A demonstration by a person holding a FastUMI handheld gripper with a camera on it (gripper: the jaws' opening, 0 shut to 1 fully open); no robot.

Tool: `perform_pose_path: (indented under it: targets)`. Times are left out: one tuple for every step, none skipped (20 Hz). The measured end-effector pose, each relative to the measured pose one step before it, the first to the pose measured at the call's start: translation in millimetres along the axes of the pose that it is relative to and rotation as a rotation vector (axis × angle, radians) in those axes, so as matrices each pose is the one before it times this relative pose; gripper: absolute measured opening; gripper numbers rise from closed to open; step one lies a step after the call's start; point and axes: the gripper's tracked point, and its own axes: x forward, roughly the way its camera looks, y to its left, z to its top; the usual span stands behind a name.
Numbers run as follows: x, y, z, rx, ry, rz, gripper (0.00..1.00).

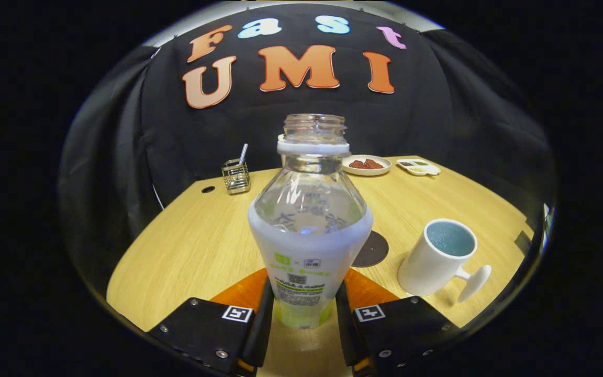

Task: Take the bottle from table, then pour the juice into the cup, finally place the bottle on the coaster

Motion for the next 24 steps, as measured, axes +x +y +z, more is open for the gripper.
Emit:
perform_pose_path:
  targets:
    - [-2.47,3.48,3.67,0.0471,-0.00692,0.02387,0.56]
    - [-0.82,3.28,3.61,0.03999,-0.00223,0.02035,0.56]
    - [-0.65,2.29,4.75,0.03104,-0.00351,0.01469,0.56]
    - [-1.08,1.25,5.49,0.02942,-0.00964,0.00998,0.56]
    - [-0.33,-0.05,5.82,0.03736,-0.00406,0.00687,0.56]
    - [-0.7,1.32,3.42,0.04215,0.00124,0.01078,0.56]
    - [-0.45,0.86,4.85,0.0539,-0.00724,0.01202,0.56]
    - [-2.11,1.35,5.41,0.0642,-0.00654,0.01113,0.56]
    - [-1.46,2.77,5.45,0.07046,-0.01545,0.02113,0.56]
    - [-0.7,7.06,5.88,0.07582,-0.0112,0.04241,0.56]
    - [0.85,10.96,1.09,0.06599,0.00991,0.05026,0.56]
    - [0.98,9.12,0.08,0.063,-0.00282,0.03877,0.56]
    - [1.18,4.09,4.0,0.05363,-0.00761,0.02242,0.56]
    - [0.73,0.53,3.31,0.04797,-0.00435,0.00862,0.56]
    - [1.02,0.14,2.4,0.04196,-0.00309,0.004,0.56]
    - [-2.65,1.31,4.46,0.04188,-0.01071,0.0017,0.56]
    - [-0.59,0.65,4.09,0.04112,-0.01219,0.00104,0.56]
    - [-0.64,1.51,5.57,0.04271,-0.01208,-0.00166,0.56]
    - [0.34,0.92,3.62,0.04264,-0.01481,-0.00275,0.56]
    - [1.38,1.85,5.13,0.04267,-0.01088,0.00043,0.56]
    - [2.48,1.97,3.05,0.03548,-0.00083,0.00152,0.56]
    - [2.16,1.66,0.05,0.0325,0.00432,-0.00084,0.56]
    - [2.25,1.45,0.93,0.02868,0.00354,0.00314,0.56]
    - [0.45,0.4,1.27,0.03226,0.00434,-0.00229,0.56]
